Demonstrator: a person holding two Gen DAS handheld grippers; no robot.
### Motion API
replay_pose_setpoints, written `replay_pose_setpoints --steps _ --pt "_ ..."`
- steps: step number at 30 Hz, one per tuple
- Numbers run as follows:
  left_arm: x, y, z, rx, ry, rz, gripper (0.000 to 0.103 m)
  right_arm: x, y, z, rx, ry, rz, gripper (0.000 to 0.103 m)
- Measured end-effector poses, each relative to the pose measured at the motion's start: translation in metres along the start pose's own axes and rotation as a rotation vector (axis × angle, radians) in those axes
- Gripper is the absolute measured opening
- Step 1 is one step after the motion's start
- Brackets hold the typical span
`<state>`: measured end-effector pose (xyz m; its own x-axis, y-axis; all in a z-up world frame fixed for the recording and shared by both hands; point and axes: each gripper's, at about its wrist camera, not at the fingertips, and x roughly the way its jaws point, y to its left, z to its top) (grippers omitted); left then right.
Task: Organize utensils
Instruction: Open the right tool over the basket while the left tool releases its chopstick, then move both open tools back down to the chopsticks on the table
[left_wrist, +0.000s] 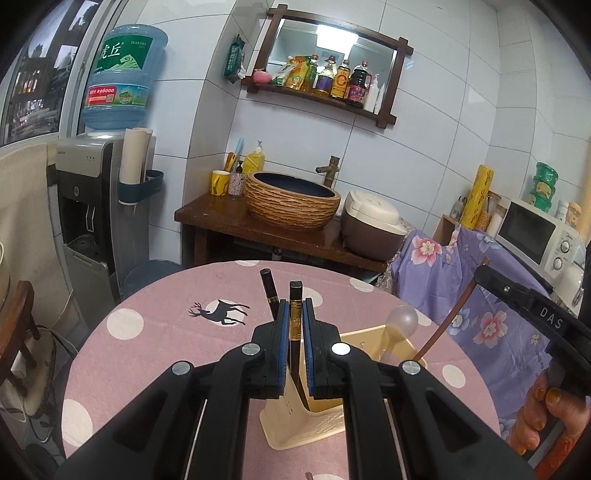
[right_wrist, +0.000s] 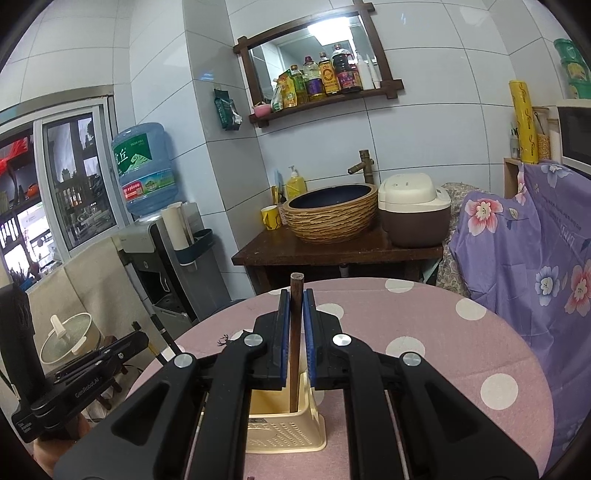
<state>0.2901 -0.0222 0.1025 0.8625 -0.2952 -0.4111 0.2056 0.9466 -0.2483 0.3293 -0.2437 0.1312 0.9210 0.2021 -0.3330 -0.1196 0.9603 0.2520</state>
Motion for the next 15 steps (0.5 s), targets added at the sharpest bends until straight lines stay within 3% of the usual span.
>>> replay_pose_setpoints --steps 2,3,5,6,9,11,15 --pt "-0.003 0.000 -0.002 0.003 0.005 -0.011 0.013 -0.002 -0.001 -0.003 0.004 -0.004 -0.007 0.016" --pt "-0.005 0.000 -0.003 0.007 0.005 -0.016 0.017 -0.005 -0.002 -0.006 0.006 -0.009 -0.012 0.029" --pt "-0.013 -0.001 -0.008 0.019 -0.004 -0.013 0.046 -0.013 -0.004 -0.012 0.009 -0.030 -0.018 0.047" --pt "-0.018 -0.001 -0.011 0.024 -0.012 -0.009 0.052 -0.017 -0.003 -0.015 0.001 -0.043 -0.025 0.048" --pt "-0.028 0.000 -0.024 0.042 -0.008 0.008 0.057 -0.030 0.000 -0.027 -0.040 -0.061 -0.056 0.057" --pt "-0.033 0.002 -0.037 0.044 0.023 0.021 0.066 -0.042 0.000 -0.037 -0.058 -0.078 -0.063 0.075" --pt "-0.034 0.005 -0.076 0.087 0.128 0.074 0.066 -0.061 0.001 -0.071 -0.138 -0.078 -0.173 0.093"
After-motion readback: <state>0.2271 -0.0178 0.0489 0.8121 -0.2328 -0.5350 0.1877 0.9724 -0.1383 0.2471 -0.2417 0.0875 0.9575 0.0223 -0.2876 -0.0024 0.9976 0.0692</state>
